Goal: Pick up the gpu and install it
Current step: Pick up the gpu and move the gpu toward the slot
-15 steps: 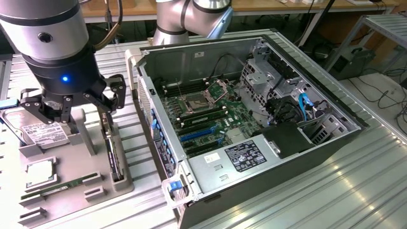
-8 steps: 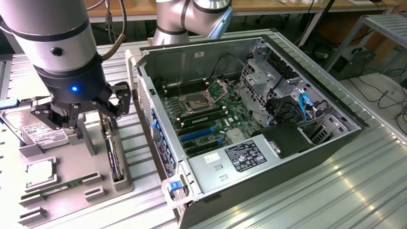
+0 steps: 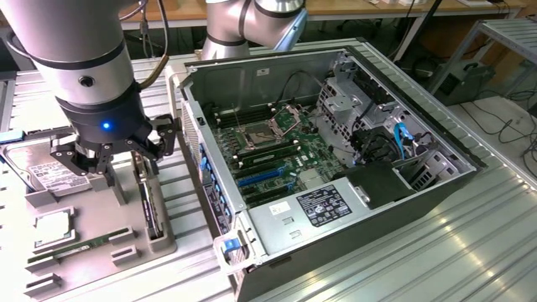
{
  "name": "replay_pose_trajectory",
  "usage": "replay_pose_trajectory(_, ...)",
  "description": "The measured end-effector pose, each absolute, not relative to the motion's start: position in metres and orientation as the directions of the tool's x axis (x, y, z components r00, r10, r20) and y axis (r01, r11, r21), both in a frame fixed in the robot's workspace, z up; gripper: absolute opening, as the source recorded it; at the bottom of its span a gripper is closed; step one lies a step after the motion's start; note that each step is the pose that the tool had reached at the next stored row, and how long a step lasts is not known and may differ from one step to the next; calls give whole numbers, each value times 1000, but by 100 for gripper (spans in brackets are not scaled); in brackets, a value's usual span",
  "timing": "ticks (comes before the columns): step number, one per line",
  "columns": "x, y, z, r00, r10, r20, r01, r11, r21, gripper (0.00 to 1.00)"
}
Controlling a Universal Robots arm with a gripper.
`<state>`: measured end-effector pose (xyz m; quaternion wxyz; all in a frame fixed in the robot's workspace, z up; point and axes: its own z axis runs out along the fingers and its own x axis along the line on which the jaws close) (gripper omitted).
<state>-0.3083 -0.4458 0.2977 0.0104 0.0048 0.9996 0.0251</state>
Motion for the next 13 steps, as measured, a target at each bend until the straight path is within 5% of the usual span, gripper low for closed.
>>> replay_pose_trajectory(13, -309, -445, 292, -1000, 10, -20, 9, 999, 51, 66)
